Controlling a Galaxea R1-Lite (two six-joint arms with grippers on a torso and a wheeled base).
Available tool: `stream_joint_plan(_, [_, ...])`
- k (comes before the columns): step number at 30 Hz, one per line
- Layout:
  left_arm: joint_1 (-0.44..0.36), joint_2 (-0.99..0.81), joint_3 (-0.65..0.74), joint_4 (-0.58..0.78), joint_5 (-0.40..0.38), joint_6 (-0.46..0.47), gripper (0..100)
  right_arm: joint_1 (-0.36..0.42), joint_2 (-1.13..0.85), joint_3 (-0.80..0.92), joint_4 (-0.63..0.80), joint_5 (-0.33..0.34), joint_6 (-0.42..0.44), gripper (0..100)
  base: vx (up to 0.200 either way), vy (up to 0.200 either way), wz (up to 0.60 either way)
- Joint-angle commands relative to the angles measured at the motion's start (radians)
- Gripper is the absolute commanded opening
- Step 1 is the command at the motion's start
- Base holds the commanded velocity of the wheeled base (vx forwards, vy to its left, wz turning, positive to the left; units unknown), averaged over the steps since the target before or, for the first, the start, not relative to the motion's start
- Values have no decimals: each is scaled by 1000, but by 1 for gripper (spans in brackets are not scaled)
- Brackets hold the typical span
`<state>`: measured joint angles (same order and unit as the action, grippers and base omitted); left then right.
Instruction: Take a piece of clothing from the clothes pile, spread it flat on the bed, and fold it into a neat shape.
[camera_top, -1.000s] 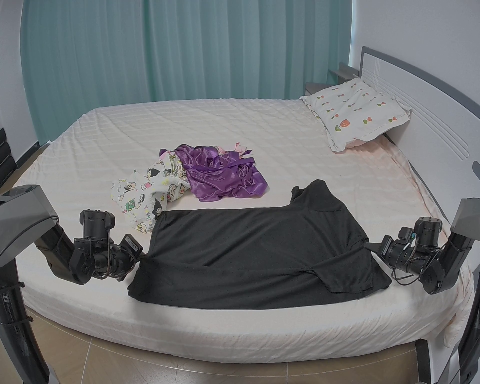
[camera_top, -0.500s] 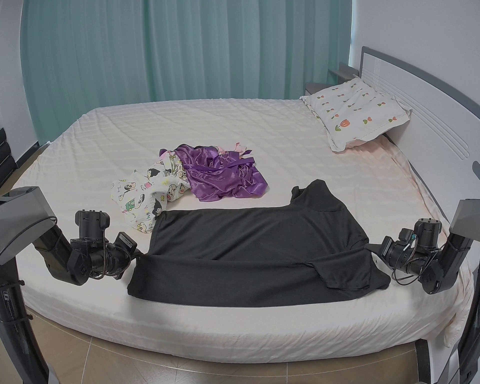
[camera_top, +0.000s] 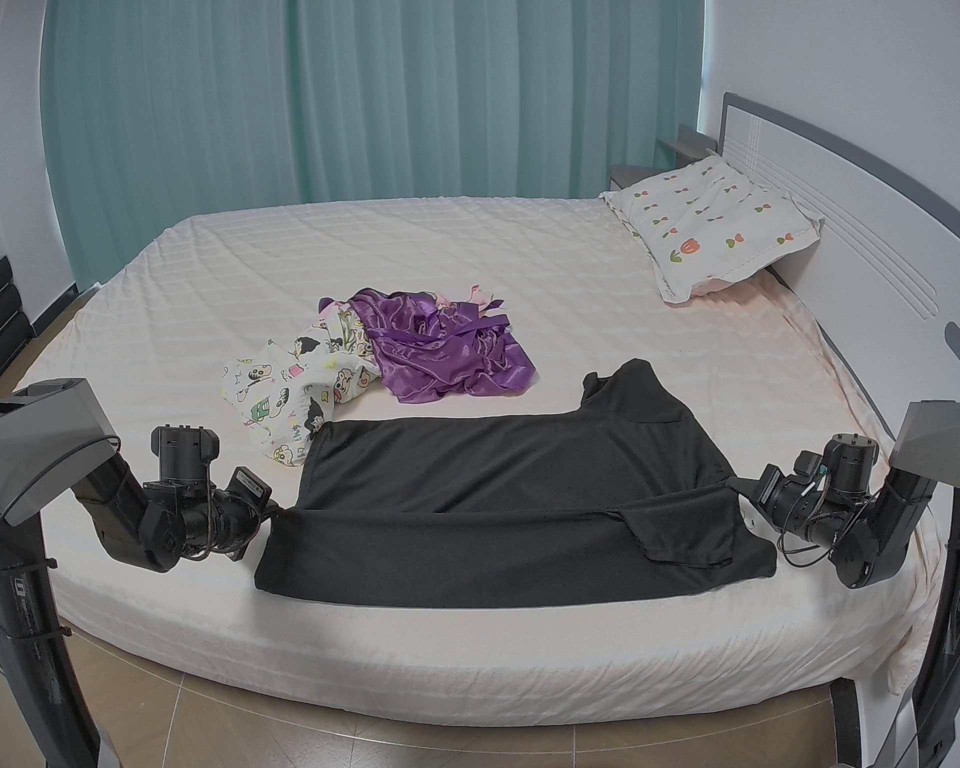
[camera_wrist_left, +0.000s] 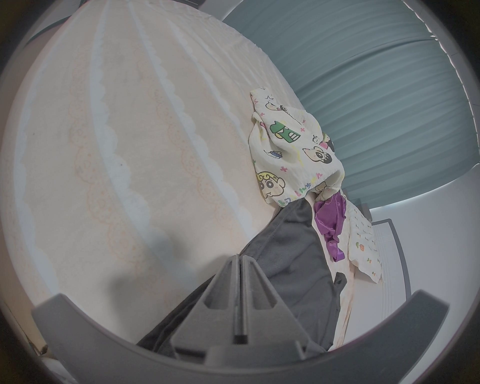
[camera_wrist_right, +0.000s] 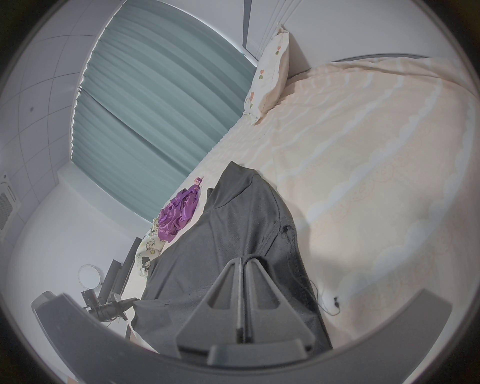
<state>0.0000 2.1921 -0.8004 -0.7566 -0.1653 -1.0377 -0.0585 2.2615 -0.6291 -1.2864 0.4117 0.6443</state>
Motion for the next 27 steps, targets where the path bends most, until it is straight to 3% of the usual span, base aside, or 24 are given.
stream_joint_plan(1, [2,20,3,-29,0,-13,0,6,26,-4,-11,-2,0,0,0,0,0])
stream_joint_plan(7, [-3,34,4,-49,-3,-22,0,14,38,-4,-11,-2,0,0,0,0,0])
stream_joint_plan(8, [-3,34,4,-47,-3,-22,100,14,39,-6,-11,-2,0,0,0,0,0])
stream_joint_plan(12, [-17,58,-2,-44,-2,-19,100,25,49,-1,-11,-13,0,0,0,0,0])
stream_joint_plan(13, [-17,57,0,-44,-2,-19,100,29,50,-1,-11,-16,2,100,0,0,0])
stream_joint_plan(22, [-8,3,7,-46,-5,-21,100,12,-2,20,-37,-24,14,100,0,0,0])
stream_joint_plan(27, [3,-41,9,-44,0,-32,100,-18,-80,39,-37,-22,133,100,0,0,0])
